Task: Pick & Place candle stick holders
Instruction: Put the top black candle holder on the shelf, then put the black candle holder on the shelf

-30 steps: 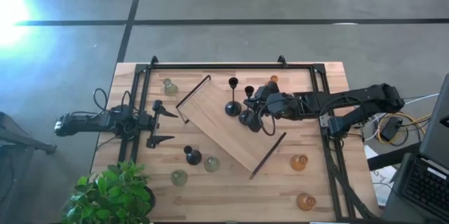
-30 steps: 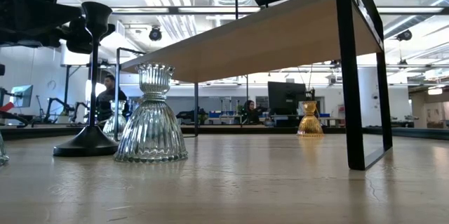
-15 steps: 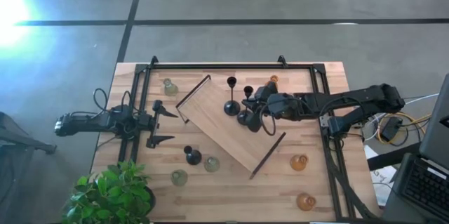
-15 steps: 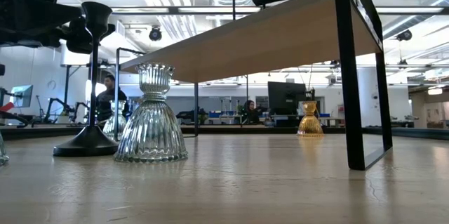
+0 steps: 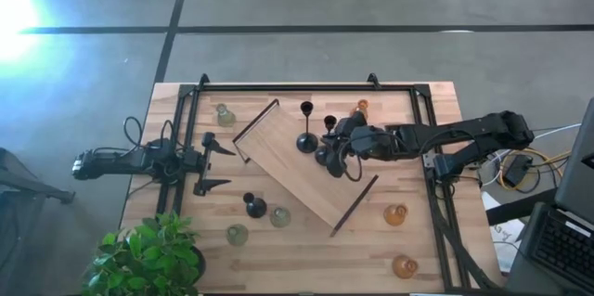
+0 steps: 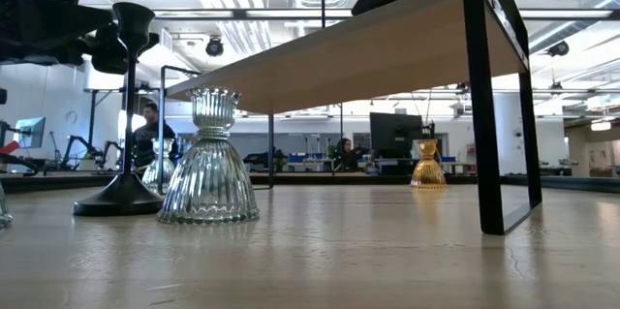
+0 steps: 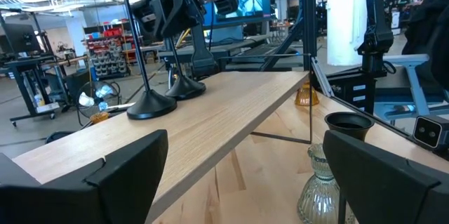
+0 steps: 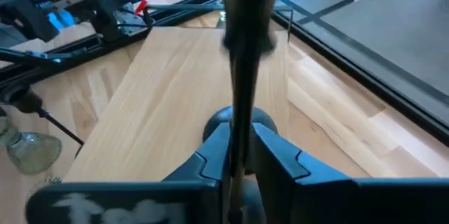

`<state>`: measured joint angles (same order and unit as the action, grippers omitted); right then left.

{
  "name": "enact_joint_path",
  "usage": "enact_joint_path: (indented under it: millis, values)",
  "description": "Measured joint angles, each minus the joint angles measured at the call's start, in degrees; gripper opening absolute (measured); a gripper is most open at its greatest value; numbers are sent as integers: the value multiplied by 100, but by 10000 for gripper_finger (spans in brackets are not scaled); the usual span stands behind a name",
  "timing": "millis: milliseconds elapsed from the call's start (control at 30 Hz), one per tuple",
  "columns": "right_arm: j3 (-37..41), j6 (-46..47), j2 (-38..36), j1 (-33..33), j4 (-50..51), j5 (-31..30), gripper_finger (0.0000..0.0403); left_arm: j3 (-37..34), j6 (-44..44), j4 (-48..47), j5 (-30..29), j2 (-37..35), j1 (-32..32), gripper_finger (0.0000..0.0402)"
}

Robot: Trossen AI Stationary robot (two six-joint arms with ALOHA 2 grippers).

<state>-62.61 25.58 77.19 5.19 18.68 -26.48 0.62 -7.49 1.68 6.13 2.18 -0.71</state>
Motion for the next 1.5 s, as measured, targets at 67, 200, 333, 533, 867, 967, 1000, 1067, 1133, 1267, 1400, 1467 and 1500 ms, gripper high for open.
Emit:
enact_joint_path:
  millis: [67, 200, 333, 533, 867, 967, 1000, 1067, 1133, 1267, 1400, 1467, 1500]
  values:
    - [0, 0, -18, 0, -16, -9, 65, 0, 0, -1, 0, 1, -1, 383]
    - [2, -1, -49, 0, -4, -13, 86, 0, 0, 2, 0, -1, 0, 383]
    - [0, -2, -105, 0, -31, 71, 111, 0, 0, -1, 0, 2, -1, 383]
    - [0, -2, -109, 4, -50, 296, 150, 0, 0, -1, 0, 2, -1, 383]
    - [-174, -310, -270, 2, 339, 299, 190, 0, 0, -1, 0, 0, 0, 383]
    - [-294, -308, -392, 4, 903, 299, 199, 0, 0, -1, 0, 2, -2, 383]
    - [-341, -308, -434, 5, 1090, 301, 201, 0, 0, -1, 0, 0, -1, 383]
    - [-440, -307, -572, 15, 1419, 350, 205, 0, 0, 2, 0, 2, -2, 383]
    - [-545, -306, -734, 17, 1762, 510, 207, 0, 0, 0, 0, 2, 0, 383]
    - [-811, -218, -1082, 17, 2935, 873, 203, 0, 0, -1, 0, 2, -2, 383]
    - [-930, 110, -1497, 15, 4698, 756, 188, 0, 0, -1, 0, 2, 0, 383]
    - [-851, 127, -1742, 15, 5187, 454, 175, 0, 0, -1, 0, 1, -1, 383]
    - [-774, 114, -1905, 15, 5293, 341, 167, 0, 0, -1, 0, 2, 0, 383]
